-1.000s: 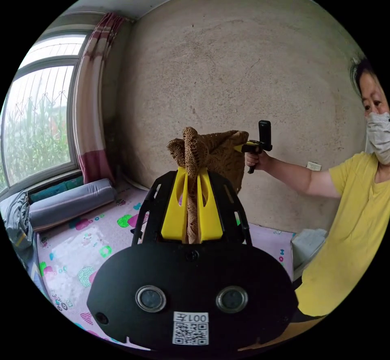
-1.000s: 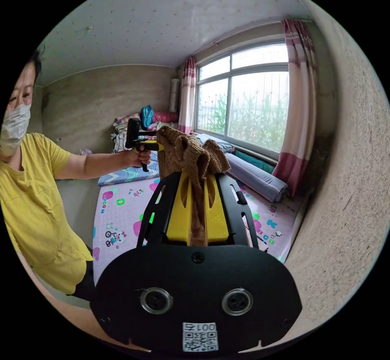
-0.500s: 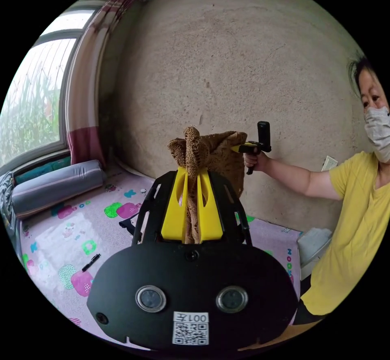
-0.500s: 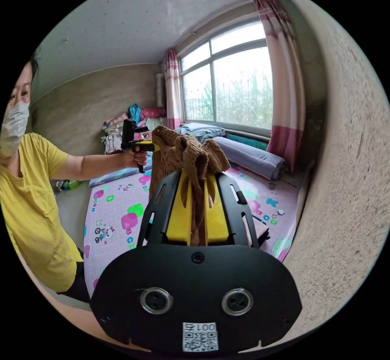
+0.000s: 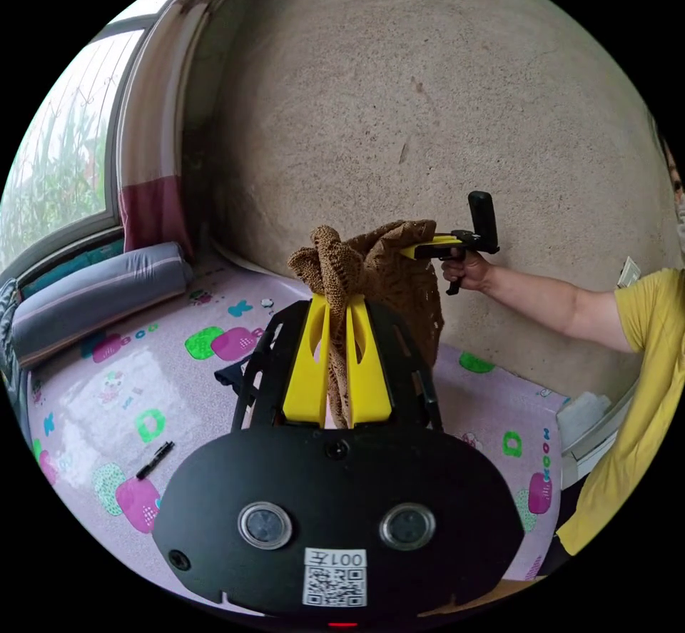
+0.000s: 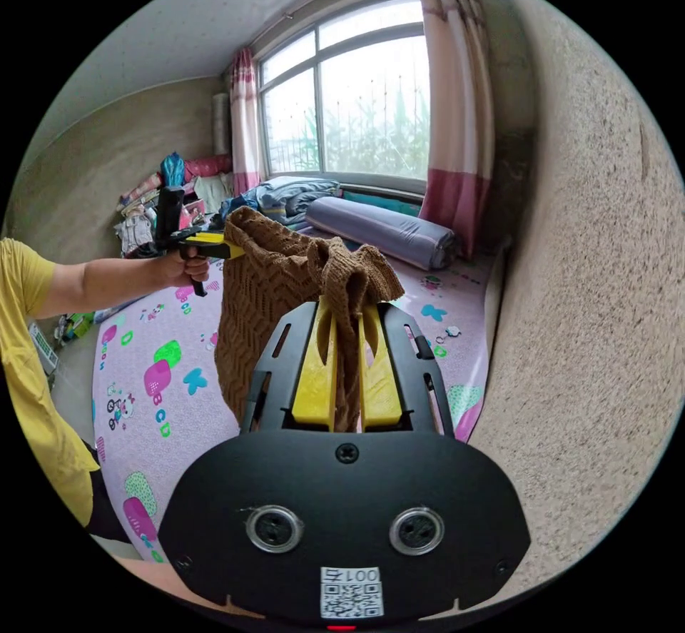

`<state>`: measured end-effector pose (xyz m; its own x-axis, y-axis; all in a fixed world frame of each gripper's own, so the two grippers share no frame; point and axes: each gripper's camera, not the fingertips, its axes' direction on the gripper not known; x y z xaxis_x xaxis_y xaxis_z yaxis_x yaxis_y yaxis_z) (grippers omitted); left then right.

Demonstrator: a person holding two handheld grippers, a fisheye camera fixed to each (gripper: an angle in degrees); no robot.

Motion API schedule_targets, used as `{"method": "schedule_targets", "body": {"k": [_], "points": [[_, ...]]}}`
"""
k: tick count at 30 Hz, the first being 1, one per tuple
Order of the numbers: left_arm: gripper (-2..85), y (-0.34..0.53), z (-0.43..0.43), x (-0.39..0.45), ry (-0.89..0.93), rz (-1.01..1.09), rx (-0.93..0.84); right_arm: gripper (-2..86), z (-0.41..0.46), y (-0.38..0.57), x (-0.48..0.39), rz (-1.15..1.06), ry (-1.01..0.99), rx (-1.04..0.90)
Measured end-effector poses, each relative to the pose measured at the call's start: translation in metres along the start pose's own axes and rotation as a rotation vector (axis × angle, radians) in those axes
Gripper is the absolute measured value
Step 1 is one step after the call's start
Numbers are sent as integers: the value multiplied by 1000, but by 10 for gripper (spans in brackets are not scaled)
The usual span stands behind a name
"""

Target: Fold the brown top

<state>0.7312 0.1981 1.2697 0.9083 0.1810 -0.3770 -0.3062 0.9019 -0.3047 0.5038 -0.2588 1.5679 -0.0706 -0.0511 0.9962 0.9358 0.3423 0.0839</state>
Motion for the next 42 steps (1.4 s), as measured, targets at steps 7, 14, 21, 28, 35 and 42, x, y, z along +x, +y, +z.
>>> {"method": "schedule_targets", "body": {"k": [7,14,21,28,35,42], "points": [[-4,-19,44,-56,-58,-43,-58,43,54,-15,44,71,57,-64],[72,-2,79,-130,-26,-326,-114,119,102,-11,101,405,42,-130],[47,28,84,-184,-104,-540,-99,111,119,-6,105,359,135,-177],[-11,53,98,-107,-141,-231,-172,15,130,21,41,171,-14,-100],[-16,111,141,-97,-121,-217,-302,1,195,59,31,252,5,-311],[-16,165,180,-128,-96,-381,-479,1,234,75,28,371,43,-377]]}}
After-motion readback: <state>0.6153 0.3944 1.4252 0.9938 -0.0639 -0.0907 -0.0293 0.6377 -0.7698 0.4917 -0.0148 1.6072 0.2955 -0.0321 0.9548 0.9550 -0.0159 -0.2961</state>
